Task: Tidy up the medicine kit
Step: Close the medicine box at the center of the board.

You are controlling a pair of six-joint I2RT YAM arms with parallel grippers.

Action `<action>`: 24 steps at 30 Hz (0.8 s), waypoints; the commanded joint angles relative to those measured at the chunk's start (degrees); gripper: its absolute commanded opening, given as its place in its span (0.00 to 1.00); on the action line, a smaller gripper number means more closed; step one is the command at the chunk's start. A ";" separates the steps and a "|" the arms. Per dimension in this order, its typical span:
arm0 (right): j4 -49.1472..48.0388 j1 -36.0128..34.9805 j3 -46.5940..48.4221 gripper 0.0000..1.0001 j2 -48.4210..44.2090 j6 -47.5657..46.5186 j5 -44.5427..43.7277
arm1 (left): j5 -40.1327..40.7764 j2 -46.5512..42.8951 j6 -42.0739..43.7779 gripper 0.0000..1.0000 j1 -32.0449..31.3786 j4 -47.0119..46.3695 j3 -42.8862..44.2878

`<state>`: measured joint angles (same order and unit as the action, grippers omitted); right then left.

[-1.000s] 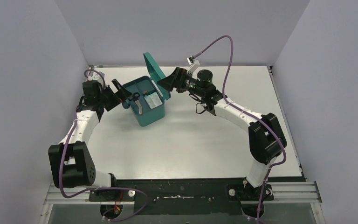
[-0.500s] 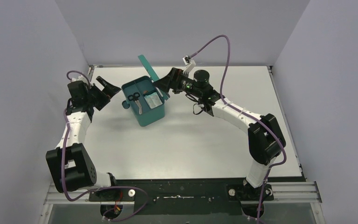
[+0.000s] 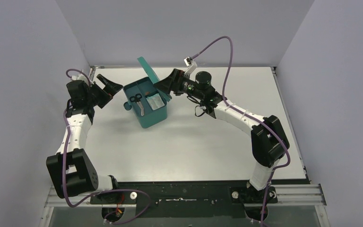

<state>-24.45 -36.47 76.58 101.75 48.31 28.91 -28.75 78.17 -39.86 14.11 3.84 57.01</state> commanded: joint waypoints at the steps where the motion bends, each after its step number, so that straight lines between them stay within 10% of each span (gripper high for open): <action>1: -4.30 -1.10 2.25 0.95 -0.08 0.80 0.98 | -0.98 -0.81 1.87 0.97 0.57 1.06 4.61; 24: -5.17 -3.26 2.71 0.94 0.58 1.80 0.89 | -1.89 -1.70 2.15 0.97 2.23 2.88 9.86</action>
<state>-26.57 -39.11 76.58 101.80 50.37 29.02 -30.65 78.22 -39.33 15.97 6.94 64.18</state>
